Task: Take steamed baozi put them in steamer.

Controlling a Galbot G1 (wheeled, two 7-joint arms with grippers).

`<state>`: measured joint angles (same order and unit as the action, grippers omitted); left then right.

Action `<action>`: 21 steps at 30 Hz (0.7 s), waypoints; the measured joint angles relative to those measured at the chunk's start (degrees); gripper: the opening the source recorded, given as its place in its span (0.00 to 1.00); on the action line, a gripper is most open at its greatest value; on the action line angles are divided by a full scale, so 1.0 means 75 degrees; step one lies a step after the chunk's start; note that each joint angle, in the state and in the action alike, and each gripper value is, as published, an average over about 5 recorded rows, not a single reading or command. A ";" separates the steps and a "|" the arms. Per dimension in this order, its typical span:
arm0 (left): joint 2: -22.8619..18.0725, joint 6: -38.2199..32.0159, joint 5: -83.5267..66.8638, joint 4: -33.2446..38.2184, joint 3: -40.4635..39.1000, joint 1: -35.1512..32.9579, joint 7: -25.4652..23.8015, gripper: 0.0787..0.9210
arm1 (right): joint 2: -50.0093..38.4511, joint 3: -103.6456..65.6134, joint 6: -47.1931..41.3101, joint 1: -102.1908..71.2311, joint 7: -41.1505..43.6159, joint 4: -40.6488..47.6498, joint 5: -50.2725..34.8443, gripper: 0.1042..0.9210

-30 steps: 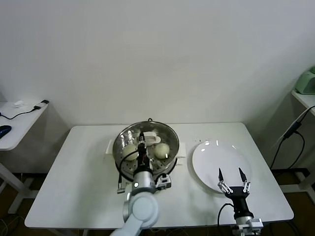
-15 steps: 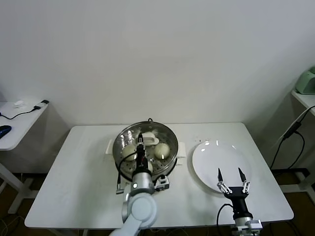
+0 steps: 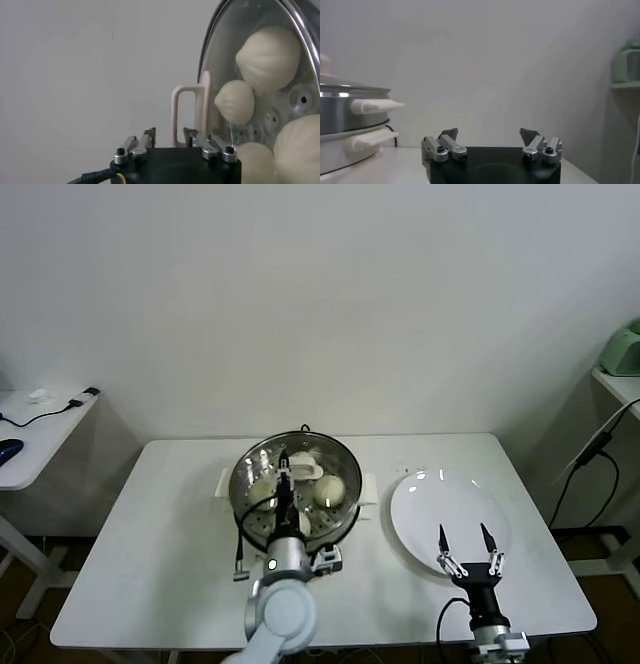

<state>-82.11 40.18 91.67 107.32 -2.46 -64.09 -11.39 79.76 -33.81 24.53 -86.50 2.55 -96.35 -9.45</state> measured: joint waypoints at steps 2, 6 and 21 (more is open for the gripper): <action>0.0047 -0.0012 -0.0101 0.0106 -0.0008 -0.0030 -0.0018 0.46 | -0.0013 0.0019 -0.0013 -0.0001 0.0008 -0.0012 -0.0009 0.88; 0.0138 -0.0067 -0.0367 0.0403 -0.0003 -0.0115 -0.0014 0.59 | -0.0013 0.0058 -0.0043 0.0013 0.0012 -0.0014 -0.0020 0.88; 0.0530 -0.1968 -0.4664 0.1944 0.1187 -0.1023 0.1324 0.88 | -0.0058 0.0231 -0.0223 -0.0029 -0.0139 -0.0082 -0.0252 0.88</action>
<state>-78.13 25.42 56.69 121.90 6.44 -71.76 -1.46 79.32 -32.08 22.86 -86.72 1.51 -96.97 -11.34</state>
